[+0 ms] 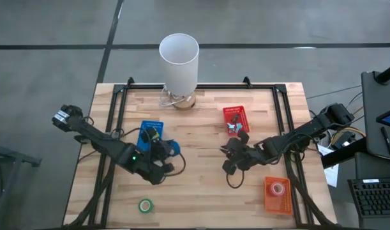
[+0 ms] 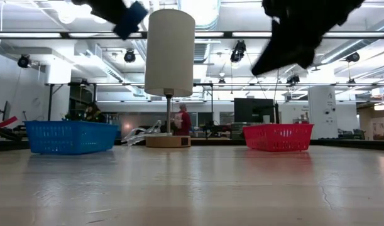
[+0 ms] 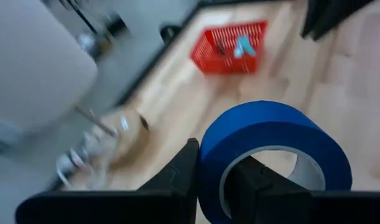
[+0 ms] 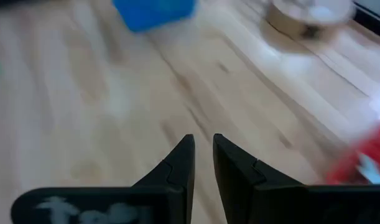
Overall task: Pick and place Stapler, Stapler remover, tape
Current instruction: Put the blue tape into the orange basket
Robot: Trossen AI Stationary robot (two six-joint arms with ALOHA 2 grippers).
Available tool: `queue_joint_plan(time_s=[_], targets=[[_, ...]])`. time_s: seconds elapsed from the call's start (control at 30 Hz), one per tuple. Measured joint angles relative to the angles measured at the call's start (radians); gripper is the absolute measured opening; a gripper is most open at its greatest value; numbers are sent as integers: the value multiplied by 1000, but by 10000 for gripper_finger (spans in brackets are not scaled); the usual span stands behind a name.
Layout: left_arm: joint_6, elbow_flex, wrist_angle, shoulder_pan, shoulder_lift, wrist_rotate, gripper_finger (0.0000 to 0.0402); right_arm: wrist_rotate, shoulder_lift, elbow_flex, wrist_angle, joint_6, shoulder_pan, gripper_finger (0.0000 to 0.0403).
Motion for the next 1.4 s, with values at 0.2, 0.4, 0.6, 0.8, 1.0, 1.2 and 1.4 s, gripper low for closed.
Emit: queue_joint_plan(time_s=[0.2, 0.4, 0.6, 0.8, 1.0, 1.2, 1.4], targets=[[155, 0, 183, 2, 100, -201, 58, -24, 9, -2, 280, -139, 21, 52], [199, 0, 413, 4, 193, -397, 58, -28, 71, -10, 571, -281, 42, 52], [289, 0, 576, 4, 253, -408, 58, -25, 148, -3, 735, -366, 40, 90], [320, 0, 600, 4, 277, -408, 58, -22, 198, 16, 819, -381, 39, 172], [310, 0, 637, 2, 282, -408, 58, 49, 237, 46, 827, -365, 34, 243], [317, 0, 667, 1, 288, -399, 58, 56, 254, 66, 825, -365, 20, 277], [328, 0, 694, 1, 291, -375, 58, 57, 255, 66, 829, -361, 2, 285]])
